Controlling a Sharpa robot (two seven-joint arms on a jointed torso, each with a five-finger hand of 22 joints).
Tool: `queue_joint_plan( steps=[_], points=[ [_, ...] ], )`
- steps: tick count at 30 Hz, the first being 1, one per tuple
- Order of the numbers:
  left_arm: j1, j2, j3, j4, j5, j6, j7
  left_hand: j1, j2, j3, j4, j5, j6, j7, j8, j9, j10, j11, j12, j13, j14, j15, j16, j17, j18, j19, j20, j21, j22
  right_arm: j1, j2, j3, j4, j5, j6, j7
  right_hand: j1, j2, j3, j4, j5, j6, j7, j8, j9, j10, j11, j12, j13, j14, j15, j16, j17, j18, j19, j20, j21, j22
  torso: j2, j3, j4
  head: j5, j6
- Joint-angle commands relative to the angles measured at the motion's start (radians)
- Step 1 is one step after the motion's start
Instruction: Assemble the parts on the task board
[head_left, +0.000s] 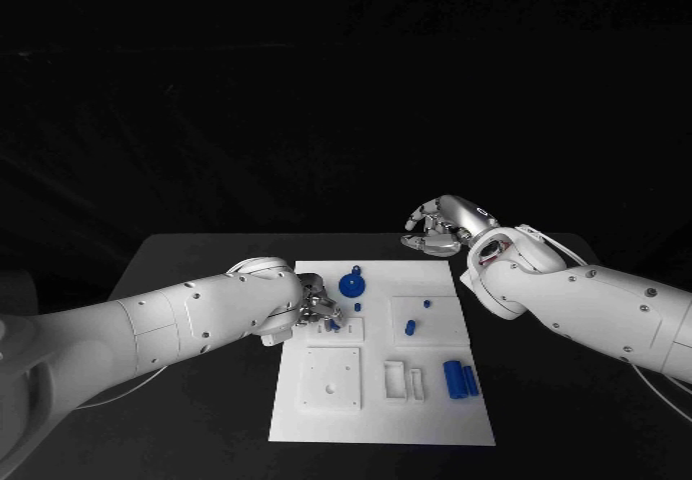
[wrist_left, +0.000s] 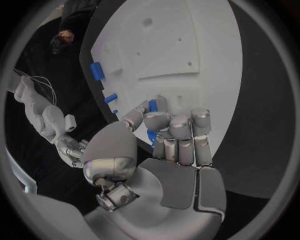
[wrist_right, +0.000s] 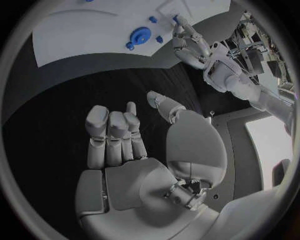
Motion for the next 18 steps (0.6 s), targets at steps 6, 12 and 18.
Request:
queue_joint_plan(
  steps=[6, 12, 18],
  points=[
    [0.001, 0.000, 0.000, 0.001, -0.012, 0.037, -0.001, 0.052, 0.055, 0.033, -0.041, 0.008, 0.035, -0.030, 0.003, 0.003, -0.063, -0.040, 0.005, 0.002, -0.022, -0.027, 0.007, -0.002, 0.005, -0.004, -0.113, -0.004, 0.015, 0.000, 0.001, 0.000, 0.000, -0.003, 0.010, 0.004, 0.004, 0.010, 0.001, 0.004, 0.006, 0.006, 0.005, -0.005, 0.002, -0.006, -0.002, -0.005, -0.001, 0.007, -0.001, -0.004, 0.001, 0.109, 0.001, -0.008, -0.006, 0.002, 0.000, -0.0002, 0.0009, 0.000, -0.001],
    [0.000, -0.002, 0.000, 0.003, -0.012, 0.048, 0.000, 0.053, 0.055, 0.034, -0.043, 0.010, 0.036, -0.031, 0.003, 0.005, -0.063, -0.040, 0.005, 0.002, -0.022, -0.027, 0.008, -0.002, 0.005, -0.003, -0.113, -0.004, 0.015, -0.001, 0.002, 0.000, -0.001, -0.003, 0.010, 0.004, 0.004, 0.011, 0.001, 0.004, 0.006, 0.006, 0.005, -0.005, 0.002, -0.006, -0.002, -0.005, -0.001, 0.007, -0.001, -0.005, 0.001, 0.109, 0.001, -0.008, -0.006, 0.002, 0.000, -0.0010, 0.0012, 0.001, -0.002],
    [0.000, -0.002, 0.000, 0.005, -0.012, 0.053, 0.003, 0.053, 0.055, 0.034, -0.045, 0.012, 0.036, -0.031, 0.003, 0.006, -0.062, -0.040, 0.006, 0.002, -0.022, -0.027, 0.009, -0.002, 0.005, -0.003, -0.113, -0.004, 0.015, -0.001, 0.003, 0.000, -0.002, -0.003, 0.010, 0.004, 0.005, 0.011, 0.001, 0.004, 0.005, 0.006, 0.005, -0.005, 0.002, -0.006, -0.002, -0.005, -0.001, 0.007, -0.001, -0.005, 0.001, 0.109, 0.001, -0.008, -0.006, 0.002, 0.000, -0.0003, 0.0012, 0.002, -0.003]
  ],
)
